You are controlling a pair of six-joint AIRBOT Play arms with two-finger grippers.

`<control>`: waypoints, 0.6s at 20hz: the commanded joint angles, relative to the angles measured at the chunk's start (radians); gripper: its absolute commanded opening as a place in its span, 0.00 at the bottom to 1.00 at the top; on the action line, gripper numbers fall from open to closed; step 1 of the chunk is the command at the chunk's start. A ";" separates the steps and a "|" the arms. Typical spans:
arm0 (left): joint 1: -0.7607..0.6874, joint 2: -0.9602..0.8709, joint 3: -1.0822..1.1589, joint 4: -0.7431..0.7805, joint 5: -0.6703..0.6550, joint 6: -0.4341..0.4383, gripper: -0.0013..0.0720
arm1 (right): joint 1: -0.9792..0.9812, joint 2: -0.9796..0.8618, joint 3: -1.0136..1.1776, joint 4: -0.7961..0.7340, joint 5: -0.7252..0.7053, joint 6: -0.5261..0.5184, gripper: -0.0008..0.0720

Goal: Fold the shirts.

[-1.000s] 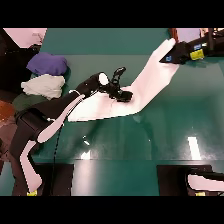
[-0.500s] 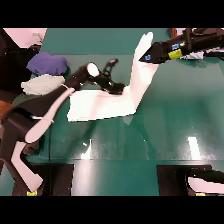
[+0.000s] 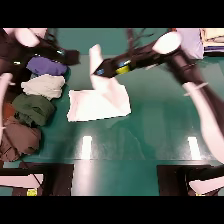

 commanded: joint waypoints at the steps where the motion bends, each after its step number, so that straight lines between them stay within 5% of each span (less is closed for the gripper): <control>1: 0.111 0.115 0.000 0.032 -0.034 0.006 0.05 | 0.150 -0.128 0.001 0.081 -0.204 -0.201 0.48; 2: 0.124 0.132 0.000 0.032 -0.044 0.006 0.05 | 0.167 -0.150 0.001 0.082 -0.209 -0.203 0.65; 6: 0.134 0.147 0.000 0.033 -0.097 0.033 0.05 | 0.091 -0.129 0.000 0.035 -0.019 -0.179 0.61; 9: 0.134 0.147 0.000 0.033 -0.122 0.034 0.05 | -0.063 -0.072 -0.045 -0.121 0.178 -0.046 0.60; 12: 0.134 0.146 0.000 0.032 -0.133 0.034 0.05 | -0.255 0.027 -0.251 -0.198 0.205 0.054 0.60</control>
